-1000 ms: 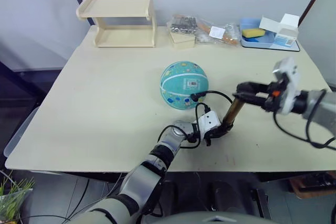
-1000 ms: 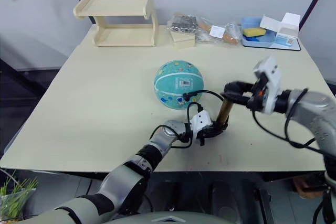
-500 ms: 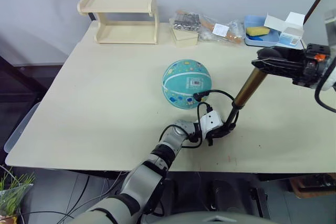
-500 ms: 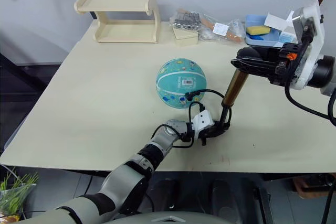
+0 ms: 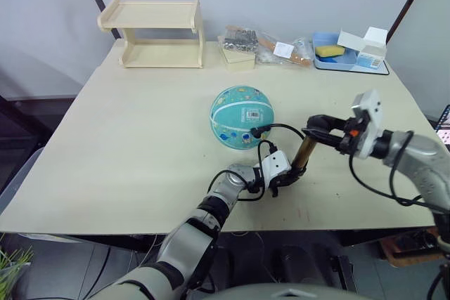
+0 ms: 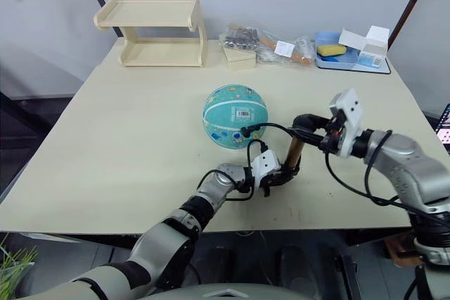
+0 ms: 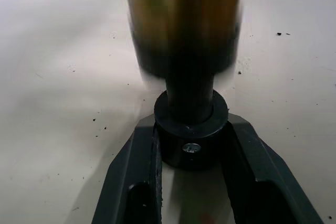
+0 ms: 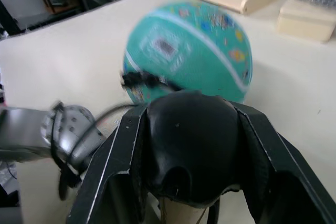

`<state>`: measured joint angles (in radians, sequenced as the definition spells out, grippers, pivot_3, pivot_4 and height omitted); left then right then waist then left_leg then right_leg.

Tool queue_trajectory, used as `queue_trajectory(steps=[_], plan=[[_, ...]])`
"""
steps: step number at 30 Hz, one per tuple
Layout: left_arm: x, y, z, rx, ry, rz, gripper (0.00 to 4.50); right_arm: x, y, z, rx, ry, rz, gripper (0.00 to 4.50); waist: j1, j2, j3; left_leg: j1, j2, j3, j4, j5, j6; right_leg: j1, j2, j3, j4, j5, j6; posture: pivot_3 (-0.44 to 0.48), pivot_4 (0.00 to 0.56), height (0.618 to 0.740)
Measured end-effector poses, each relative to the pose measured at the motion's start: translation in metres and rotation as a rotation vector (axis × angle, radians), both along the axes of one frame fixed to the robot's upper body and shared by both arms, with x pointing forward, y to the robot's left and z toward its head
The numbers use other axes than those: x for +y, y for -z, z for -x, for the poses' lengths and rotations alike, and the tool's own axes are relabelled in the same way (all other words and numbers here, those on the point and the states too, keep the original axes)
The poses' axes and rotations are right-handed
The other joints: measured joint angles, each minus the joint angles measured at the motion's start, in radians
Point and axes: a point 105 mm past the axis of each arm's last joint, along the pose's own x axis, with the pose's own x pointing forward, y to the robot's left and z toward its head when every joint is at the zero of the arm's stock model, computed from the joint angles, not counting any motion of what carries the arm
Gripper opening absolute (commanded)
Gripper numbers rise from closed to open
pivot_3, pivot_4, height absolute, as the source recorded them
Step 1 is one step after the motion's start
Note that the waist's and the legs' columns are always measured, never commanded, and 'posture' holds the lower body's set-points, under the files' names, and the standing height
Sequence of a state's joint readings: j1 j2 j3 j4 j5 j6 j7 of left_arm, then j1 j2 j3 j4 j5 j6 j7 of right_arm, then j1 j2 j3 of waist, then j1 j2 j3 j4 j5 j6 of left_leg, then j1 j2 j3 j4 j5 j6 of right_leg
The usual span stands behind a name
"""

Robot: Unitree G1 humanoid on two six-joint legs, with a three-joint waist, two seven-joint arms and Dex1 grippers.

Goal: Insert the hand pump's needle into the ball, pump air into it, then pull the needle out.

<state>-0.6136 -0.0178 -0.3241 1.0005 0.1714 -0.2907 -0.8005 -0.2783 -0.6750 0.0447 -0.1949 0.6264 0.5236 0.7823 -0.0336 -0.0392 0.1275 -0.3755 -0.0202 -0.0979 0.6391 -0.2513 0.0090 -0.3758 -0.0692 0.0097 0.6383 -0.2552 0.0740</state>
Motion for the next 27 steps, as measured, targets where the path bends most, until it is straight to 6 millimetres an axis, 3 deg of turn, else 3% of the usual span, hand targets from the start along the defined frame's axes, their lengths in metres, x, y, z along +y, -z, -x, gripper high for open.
queue_trajectory(steps=[6,12,13,14,21,27], plan=[[0.0,0.0,0.0,0.0,-0.003,-0.002,1.04,-0.001,-0.001,0.001,-0.022,-0.014,0.023,1.67,-0.002,0.002,-0.001,0.001,0.0,0.0,0.0,0.0,0.0,0.0,0.0,0.0,0.0,0.0,0.0,0.0,0.15,0.74],[-0.01,-0.007,0.001,-0.011,0.026,0.023,1.04,-0.012,-0.035,0.005,0.028,-0.004,0.029,1.67,0.016,0.017,0.014,-0.006,-0.004,0.0,0.001,0.0,0.0,-0.003,-0.002,0.001,0.0,0.0,0.0,0.0,0.15,0.74],[-0.011,-0.009,0.001,-0.011,0.028,0.029,1.04,-0.013,-0.044,0.006,0.027,-0.004,0.023,1.67,0.019,0.018,0.017,-0.006,-0.005,0.0,0.001,0.0,0.0,-0.004,-0.003,0.001,0.0,0.0,0.0,0.0,0.15,0.74],[-0.013,-0.01,0.001,-0.013,0.035,0.037,1.04,-0.016,-0.074,0.011,-0.012,-0.01,-0.003,1.67,0.025,0.019,0.023,-0.008,-0.006,-0.001,0.001,0.0,0.0,-0.005,-0.002,0.001,-0.001,0.0,-0.001,0.0,0.15,0.74],[-0.015,-0.014,0.0,-0.025,0.046,0.04,1.04,-0.024,-0.149,0.029,-0.09,-0.039,-0.078,1.67,0.025,0.023,0.033,-0.01,-0.007,-0.001,0.003,0.0,0.001,-0.006,-0.004,0.001,-0.001,0.0,0.0,0.0,0.15,0.74],[-0.015,-0.014,0.0,-0.023,0.052,0.042,1.04,-0.019,-0.148,0.035,-0.122,-0.039,-0.084,1.65,0.028,0.019,0.033,-0.012,-0.007,-0.001,0.003,0.0,0.001,-0.007,-0.004,0.0,-0.001,0.001,-0.001,0.0,0.15,0.74]])
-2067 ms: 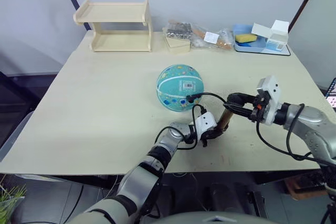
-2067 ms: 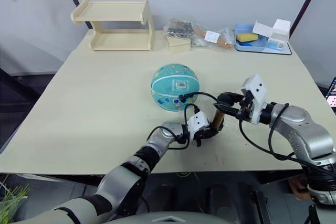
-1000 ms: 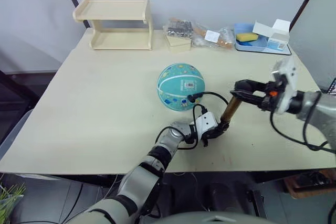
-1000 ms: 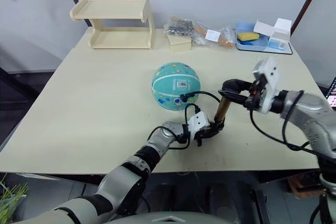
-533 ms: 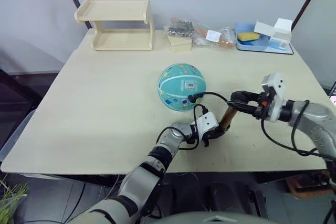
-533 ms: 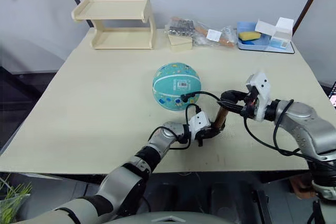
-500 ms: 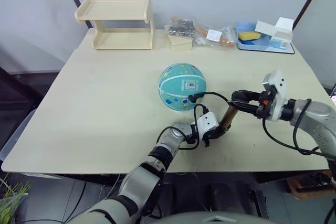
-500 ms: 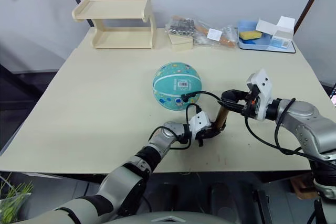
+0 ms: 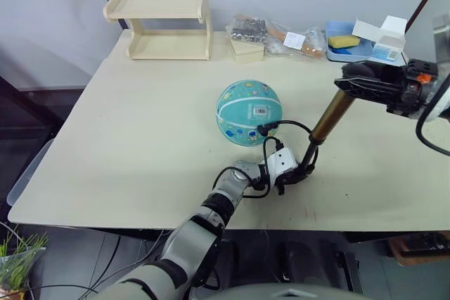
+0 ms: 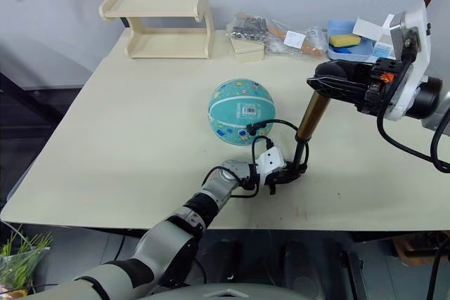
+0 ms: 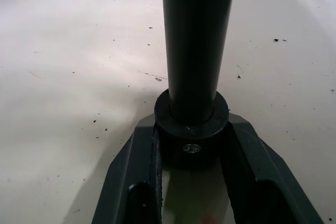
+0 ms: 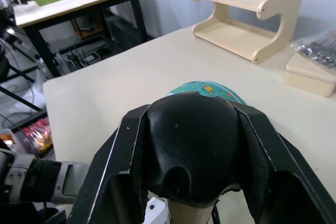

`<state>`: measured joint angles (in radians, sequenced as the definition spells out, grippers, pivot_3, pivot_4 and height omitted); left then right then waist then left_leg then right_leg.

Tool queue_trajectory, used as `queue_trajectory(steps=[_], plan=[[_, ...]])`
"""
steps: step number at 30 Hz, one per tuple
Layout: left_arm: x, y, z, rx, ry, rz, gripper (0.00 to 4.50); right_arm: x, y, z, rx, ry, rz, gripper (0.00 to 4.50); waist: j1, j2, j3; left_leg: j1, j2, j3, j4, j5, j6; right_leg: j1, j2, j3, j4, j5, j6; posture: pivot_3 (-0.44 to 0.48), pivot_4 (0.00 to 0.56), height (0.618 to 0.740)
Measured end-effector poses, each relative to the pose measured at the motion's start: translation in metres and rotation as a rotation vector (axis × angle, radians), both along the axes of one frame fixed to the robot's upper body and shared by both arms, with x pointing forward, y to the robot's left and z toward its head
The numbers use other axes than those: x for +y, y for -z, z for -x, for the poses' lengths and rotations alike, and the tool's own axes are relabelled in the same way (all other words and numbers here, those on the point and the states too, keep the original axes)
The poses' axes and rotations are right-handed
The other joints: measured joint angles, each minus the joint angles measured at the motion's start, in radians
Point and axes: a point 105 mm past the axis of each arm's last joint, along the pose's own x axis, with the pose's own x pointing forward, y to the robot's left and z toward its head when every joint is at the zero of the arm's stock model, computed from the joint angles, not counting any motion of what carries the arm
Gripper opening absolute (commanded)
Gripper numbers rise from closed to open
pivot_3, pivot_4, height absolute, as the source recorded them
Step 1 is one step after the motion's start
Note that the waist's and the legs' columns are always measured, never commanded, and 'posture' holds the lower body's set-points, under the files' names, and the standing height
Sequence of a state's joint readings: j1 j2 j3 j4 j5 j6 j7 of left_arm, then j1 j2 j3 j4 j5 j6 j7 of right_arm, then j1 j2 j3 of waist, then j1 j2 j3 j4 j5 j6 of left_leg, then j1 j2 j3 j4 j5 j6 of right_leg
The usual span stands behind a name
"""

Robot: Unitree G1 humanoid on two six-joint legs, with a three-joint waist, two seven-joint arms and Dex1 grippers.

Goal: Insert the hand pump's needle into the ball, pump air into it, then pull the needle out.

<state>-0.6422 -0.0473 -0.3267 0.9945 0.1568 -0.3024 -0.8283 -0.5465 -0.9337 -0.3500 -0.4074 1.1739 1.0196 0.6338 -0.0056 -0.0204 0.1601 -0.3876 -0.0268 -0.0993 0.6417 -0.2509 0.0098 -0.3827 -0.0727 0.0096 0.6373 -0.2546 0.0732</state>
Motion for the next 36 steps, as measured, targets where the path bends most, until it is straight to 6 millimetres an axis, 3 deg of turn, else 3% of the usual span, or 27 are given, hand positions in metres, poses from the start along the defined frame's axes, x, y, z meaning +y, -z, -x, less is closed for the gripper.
queue_trajectory(steps=[2,8,9,17,22,29,32,34,36], plan=[[0.001,0.001,0.0,0.001,-0.001,-0.004,1.04,0.0,0.008,-0.001,-0.009,0.007,-0.007,1.65,-0.001,-0.002,-0.001,0.001,0.0,0.001,0.0,0.0,0.0,0.001,0.0,0.0,0.0,0.0,0.0,0.0,0.15,0.74],[0.009,0.007,-0.002,0.006,-0.031,-0.03,1.04,0.006,0.072,-0.016,0.015,0.033,0.059,1.65,-0.015,-0.01,-0.012,0.009,0.005,0.002,-0.001,0.0,0.0,0.006,0.003,0.0,0.001,0.0,0.001,0.0,0.15,0.74],[0.009,0.008,-0.002,0.006,-0.032,-0.03,1.04,0.006,0.074,-0.016,0.018,0.031,0.059,1.65,-0.015,-0.01,-0.013,0.01,0.005,0.002,-0.001,0.0,0.0,0.006,0.003,0.0,0.001,0.0,0.001,0.0,0.15,0.74],[0.015,0.014,-0.001,0.026,-0.052,-0.044,1.04,0.022,0.15,-0.03,0.066,0.036,0.086,1.65,-0.017,-0.013,-0.031,0.014,0.01,0.001,-0.004,0.0,0.0,0.007,0.01,0.0,0.002,-0.001,0.001,0.0,0.15,0.74],[0.017,0.015,-0.002,0.03,-0.058,-0.05,1.04,0.024,0.151,-0.029,0.046,0.024,0.109,1.65,-0.018,-0.012,-0.032,0.021,0.014,0.001,-0.007,-0.003,-0.004,0.01,0.011,0.001,0.002,-0.003,-0.003,0.0,0.15,0.74],[0.008,0.008,-0.001,0.018,-0.035,-0.024,1.04,0.005,0.12,-0.023,0.121,0.046,0.119,1.65,-0.006,0.003,-0.02,0.012,0.011,0.001,-0.006,0.0,-0.001,0.005,0.01,0.001,0.003,-0.001,0.0,0.0,0.15,0.74],[0.002,0.004,-0.001,0.01,-0.017,-0.011,1.04,-0.002,0.076,-0.021,0.102,0.045,0.09,1.65,0.0,0.014,-0.011,0.006,0.004,0.0,-0.003,0.0,-0.001,0.001,0.006,0.002,0.003,0.0,-0.001,0.0,0.15,0.74],[0.001,0.002,-0.001,0.007,-0.007,-0.01,1.04,-0.004,0.041,-0.014,0.058,0.028,0.068,1.65,0.003,0.014,-0.007,0.005,0.002,0.0,-0.003,0.0,-0.001,0.0,0.006,0.001,0.002,0.0,-0.001,0.0,0.15,0.74],[0.001,0.001,0.0,0.006,-0.003,-0.008,1.04,-0.006,0.021,-0.009,0.033,0.021,0.056,1.65,0.005,0.014,-0.005,0.004,0.002,0.0,-0.003,0.0,-0.001,0.0,0.005,0.001,0.002,0.0,-0.002,0.0,0.15,0.74]])
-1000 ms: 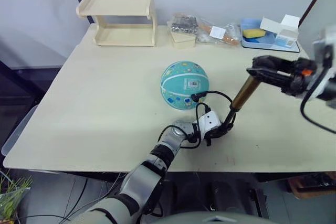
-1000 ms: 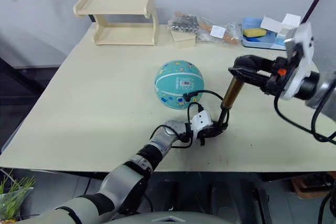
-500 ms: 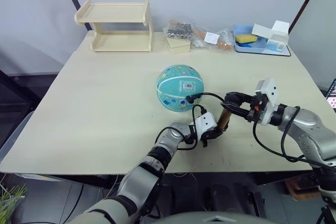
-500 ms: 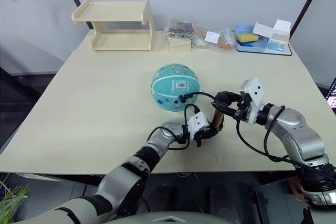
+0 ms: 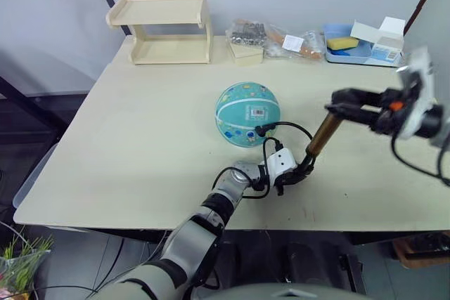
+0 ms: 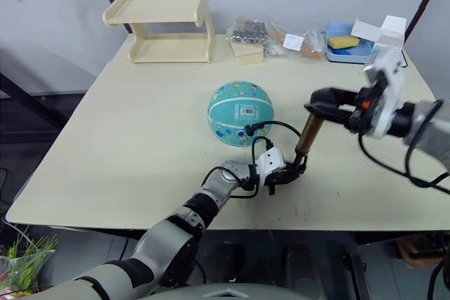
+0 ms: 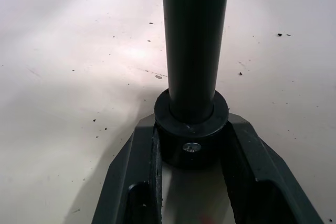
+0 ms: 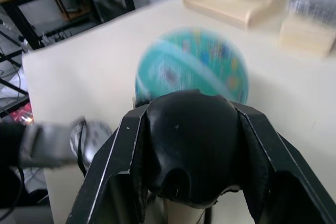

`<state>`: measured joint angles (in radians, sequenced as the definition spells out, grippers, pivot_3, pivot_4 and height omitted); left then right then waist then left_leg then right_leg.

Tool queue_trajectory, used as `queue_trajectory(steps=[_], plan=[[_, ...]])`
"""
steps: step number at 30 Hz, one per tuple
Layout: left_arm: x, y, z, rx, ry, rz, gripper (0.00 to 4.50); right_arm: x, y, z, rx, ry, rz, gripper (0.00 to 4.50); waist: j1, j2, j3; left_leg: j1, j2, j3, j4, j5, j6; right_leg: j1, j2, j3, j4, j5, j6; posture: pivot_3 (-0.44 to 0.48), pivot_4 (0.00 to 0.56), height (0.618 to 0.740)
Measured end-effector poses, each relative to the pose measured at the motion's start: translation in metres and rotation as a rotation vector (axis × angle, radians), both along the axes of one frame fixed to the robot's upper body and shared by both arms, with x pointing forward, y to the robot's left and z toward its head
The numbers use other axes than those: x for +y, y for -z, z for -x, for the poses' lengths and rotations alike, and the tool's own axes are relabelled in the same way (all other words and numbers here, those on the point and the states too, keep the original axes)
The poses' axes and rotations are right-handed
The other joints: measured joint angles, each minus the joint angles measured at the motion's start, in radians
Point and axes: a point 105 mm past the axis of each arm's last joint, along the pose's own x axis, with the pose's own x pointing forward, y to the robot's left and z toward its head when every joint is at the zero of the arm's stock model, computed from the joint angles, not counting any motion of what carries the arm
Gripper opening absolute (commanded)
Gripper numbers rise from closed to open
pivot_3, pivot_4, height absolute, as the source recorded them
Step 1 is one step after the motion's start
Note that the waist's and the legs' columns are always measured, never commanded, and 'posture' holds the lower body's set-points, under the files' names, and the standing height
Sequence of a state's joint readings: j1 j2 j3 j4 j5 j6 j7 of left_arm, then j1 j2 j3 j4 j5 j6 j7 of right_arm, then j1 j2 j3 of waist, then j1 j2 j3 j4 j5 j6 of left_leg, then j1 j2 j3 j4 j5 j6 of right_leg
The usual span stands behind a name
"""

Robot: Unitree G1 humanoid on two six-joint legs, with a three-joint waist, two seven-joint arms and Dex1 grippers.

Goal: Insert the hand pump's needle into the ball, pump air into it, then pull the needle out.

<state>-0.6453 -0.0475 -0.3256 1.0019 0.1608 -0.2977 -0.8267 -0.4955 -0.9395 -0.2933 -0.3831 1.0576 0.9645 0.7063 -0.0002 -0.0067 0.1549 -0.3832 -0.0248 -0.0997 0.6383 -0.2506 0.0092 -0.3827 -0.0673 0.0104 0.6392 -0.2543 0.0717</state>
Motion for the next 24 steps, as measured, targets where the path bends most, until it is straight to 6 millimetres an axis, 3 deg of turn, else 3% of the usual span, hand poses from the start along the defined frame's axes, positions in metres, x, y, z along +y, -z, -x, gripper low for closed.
queue_trajectory(steps=[4,9,15,20,24], plan=[[-0.001,0.0,0.0,-0.001,0.001,0.002,1.04,-0.001,-0.024,0.008,-0.005,-0.011,-0.04,1.65,0.001,-0.003,0.003,0.0,0.0,0.0,0.0,0.0,0.0,0.0,-0.001,0.0,0.0,0.0,0.0,0.0,0.15,0.74],[-0.001,0.0,0.001,0.001,0.005,0.001,1.04,-0.005,-0.018,0.007,-0.008,0.007,-0.042,1.65,0.003,-0.004,0.003,0.001,0.0,0.001,0.0,0.0,0.0,0.001,-0.001,-0.001,0.0,0.0,0.001,0.0,0.15,0.74],[0.005,0.005,-0.001,0.009,-0.014,-0.015,1.04,-0.001,0.018,-0.005,-0.009,0.023,-0.04,1.65,-0.01,-0.01,-0.006,0.005,0.001,0.0,-0.001,0.0,0.0,0.004,0.001,-0.001,0.0,0.0,0.001,0.0,0.15,0.74],[0.012,0.012,0.0,0.023,-0.046,-0.026,1.04,0.016,0.083,-0.017,0.019,0.028,0.001,1.65,-0.017,-0.017,-0.021,0.01,0.009,-0.001,-0.002,0.0,0.0,0.007,0.005,-0.002,0.0,0.0,0.001,0.0,0.15,0.74],[0.015,0.016,0.001,0.036,-0.057,-0.035,1.04,0.026,0.118,-0.018,0.013,0.011,0.055,1.65,-0.019,-0.024,-0.03,0.02,0.012,0.0,-0.006,-0.003,-0.005,0.013,0.008,-0.001,0.0,-0.004,-0.004,0.0,0.15,0.74]])
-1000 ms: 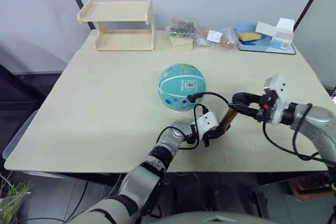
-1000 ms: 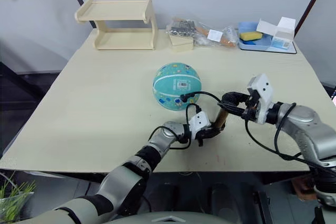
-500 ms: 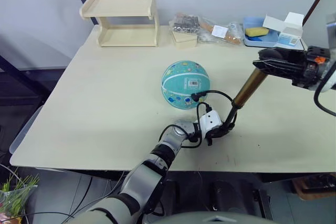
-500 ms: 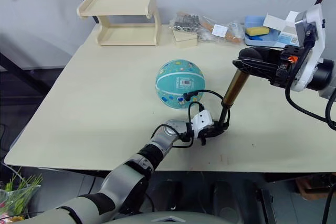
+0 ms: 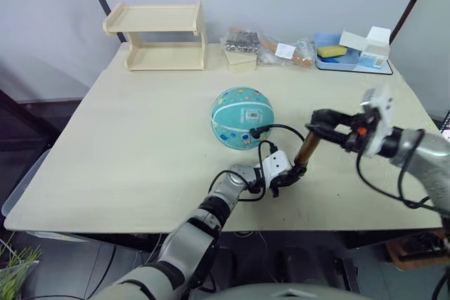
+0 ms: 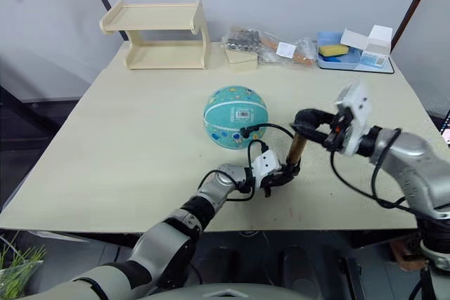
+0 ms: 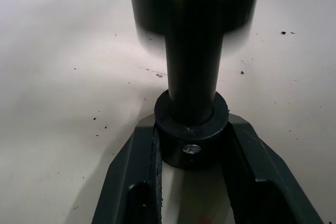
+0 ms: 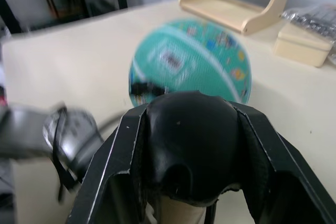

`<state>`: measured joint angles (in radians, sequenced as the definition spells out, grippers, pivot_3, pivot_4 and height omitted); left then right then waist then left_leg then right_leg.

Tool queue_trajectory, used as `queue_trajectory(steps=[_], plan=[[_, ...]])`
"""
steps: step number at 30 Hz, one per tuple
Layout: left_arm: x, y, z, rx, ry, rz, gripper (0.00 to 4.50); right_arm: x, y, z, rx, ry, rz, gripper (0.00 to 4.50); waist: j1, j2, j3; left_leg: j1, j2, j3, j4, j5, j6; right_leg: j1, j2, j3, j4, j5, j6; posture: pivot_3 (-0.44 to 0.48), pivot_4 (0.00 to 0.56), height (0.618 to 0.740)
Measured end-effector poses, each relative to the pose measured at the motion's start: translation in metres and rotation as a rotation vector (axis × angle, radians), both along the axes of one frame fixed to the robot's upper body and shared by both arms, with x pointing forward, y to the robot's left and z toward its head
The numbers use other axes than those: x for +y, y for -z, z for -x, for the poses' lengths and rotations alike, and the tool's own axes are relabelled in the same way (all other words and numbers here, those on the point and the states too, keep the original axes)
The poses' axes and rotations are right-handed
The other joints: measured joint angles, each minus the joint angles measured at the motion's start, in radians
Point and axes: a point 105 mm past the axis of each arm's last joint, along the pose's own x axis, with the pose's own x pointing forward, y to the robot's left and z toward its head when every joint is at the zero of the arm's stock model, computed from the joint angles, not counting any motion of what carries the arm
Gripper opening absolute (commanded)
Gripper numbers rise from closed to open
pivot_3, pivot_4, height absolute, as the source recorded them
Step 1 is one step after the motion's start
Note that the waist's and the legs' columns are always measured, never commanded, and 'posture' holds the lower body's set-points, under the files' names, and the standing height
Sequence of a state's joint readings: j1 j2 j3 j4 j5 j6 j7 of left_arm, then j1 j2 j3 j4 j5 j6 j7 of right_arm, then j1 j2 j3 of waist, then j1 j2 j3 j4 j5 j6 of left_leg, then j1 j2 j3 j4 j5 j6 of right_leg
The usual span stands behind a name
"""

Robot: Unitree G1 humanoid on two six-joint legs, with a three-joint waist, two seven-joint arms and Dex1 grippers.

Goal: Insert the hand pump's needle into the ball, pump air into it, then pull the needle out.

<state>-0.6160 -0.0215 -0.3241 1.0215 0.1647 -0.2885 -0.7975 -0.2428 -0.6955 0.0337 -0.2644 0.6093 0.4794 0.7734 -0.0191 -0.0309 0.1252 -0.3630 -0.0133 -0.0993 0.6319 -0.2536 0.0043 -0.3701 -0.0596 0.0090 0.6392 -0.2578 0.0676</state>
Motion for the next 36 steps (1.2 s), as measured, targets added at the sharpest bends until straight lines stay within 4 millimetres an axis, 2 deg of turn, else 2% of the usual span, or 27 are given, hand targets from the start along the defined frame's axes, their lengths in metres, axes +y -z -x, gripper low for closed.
queue_trajectory(steps=[2,6,9,12,15,17,18,19,24,31,35,36], plan=[[0.001,0.0,0.0,-0.001,-0.003,0.001,1.04,0.003,0.015,0.0,0.018,0.008,-0.008,1.65,0.0,-0.001,-0.001,0.001,0.002,0.0,0.0,-0.001,-0.001,0.001,0.001,0.0,0.0,-0.002,-0.003,0.0,0.15,0.74],[0.001,0.0,0.001,-0.003,-0.002,0.005,1.04,0.003,0.013,0.001,0.016,0.008,-0.006,1.65,0.0,0.003,-0.001,0.001,0.003,0.0,0.0,-0.001,-0.002,0.001,0.003,0.001,0.0,-0.001,-0.002,0.0,0.15,0.74],[-0.002,-0.002,0.002,-0.006,0.006,0.012,1.04,-0.003,0.001,0.002,0.035,0.024,-0.025,1.65,0.004,0.005,0.002,0.0,0.003,0.0,0.0,-0.001,-0.001,0.0,0.003,0.001,0.0,-0.001,-0.002,0.0,0.15,0.74],[-0.007,-0.006,0.002,-0.016,0.018,0.027,1.04,-0.011,-0.015,0.002,0.077,0.037,-0.027,1.65,0.008,0.013,0.011,-0.007,-0.001,0.0,0.001,0.0,0.0,-0.004,-0.001,0.002,0.0,0.0,-0.001,0.0,0.15,0.74],[-0.012,-0.011,0.003,-0.023,0.041,0.046,1.04,-0.016,-0.05,0.004,0.061,0.036,-0.055,1.65,0.013,0.024,0.017,-0.017,-0.007,0.0,0.005,0.001,0.001,-0.011,-0.003,0.001,0.0,0.0,-0.001,0.0,0.15,0.74],[-0.014,-0.012,0.004,-0.023,0.052,0.052,1.04,-0.018,-0.077,0.009,0.024,0.021,-0.077,1.65,0.019,0.023,0.019,-0.019,-0.011,-0.001,0.005,0.001,0.001,-0.012,-0.005,0.001,0.0,0.0,-0.001,0.0,0.15,0.74],[-0.014,-0.012,0.004,-0.025,0.054,0.053,1.04,-0.018,-0.083,0.01,0.012,0.019,-0.08,1.65,0.02,0.022,0.02,-0.019,-0.011,-0.001,0.004,0.001,0.001,-0.012,-0.006,0.001,0.0,0.0,-0.001,0.0,0.15,0.74],[-0.015,-0.014,0.004,-0.029,0.057,0.055,1.04,-0.019,-0.1,0.015,-0.012,0.004,-0.091,1.65,0.023,0.022,0.023,-0.019,-0.011,-0.001,0.005,0.001,0.001,-0.012,-0.006,0.001,0.0,0.0,-0.001,0.0,0.15,0.74],[-0.016,-0.015,0.003,-0.033,0.059,0.057,1.04,-0.017,-0.14,0.027,-0.071,-0.036,-0.15,1.65,0.026,0.014,0.029,-0.019,-0.011,0.0,0.005,0.001,0.001,-0.012,-0.009,0.001,-0.001,0.0,-0.001,0.0,0.15,0.74],[-0.02,-0.016,0.005,-0.033,0.068,0.062,1.04,-0.014,-0.138,0.027,-0.069,-0.017,-0.191,1.65,0.032,0.011,0.032,-0.02,-0.013,-0.001,0.005,0.001,0.002,-0.011,-0.011,0.0,-0.002,0.0,0.0,0.0,0.15,0.74],[-0.016,-0.012,0.004,-0.032,0.055,0.046,1.04,-0.006,-0.115,0.028,-0.12,-0.015,-0.219,1.65,0.027,0.006,0.026,-0.017,-0.012,0.001,0.006,0.0,0.002,-0.008,-0.011,0.001,-0.002,-0.001,0.002,0.0,0.15,0.74],[-0.015,-0.01,0.004,-0.031,0.047,0.041,1.04,-0.006,-0.102,0.025,-0.123,0.001,-0.205,1.65,0.023,0.002,0.023,-0.016,-0.012,0.001,0.006,0.0,0.002,-0.008,-0.011,0.001,-0.002,-0.001,0.003,0.0,0.15,0.74]])
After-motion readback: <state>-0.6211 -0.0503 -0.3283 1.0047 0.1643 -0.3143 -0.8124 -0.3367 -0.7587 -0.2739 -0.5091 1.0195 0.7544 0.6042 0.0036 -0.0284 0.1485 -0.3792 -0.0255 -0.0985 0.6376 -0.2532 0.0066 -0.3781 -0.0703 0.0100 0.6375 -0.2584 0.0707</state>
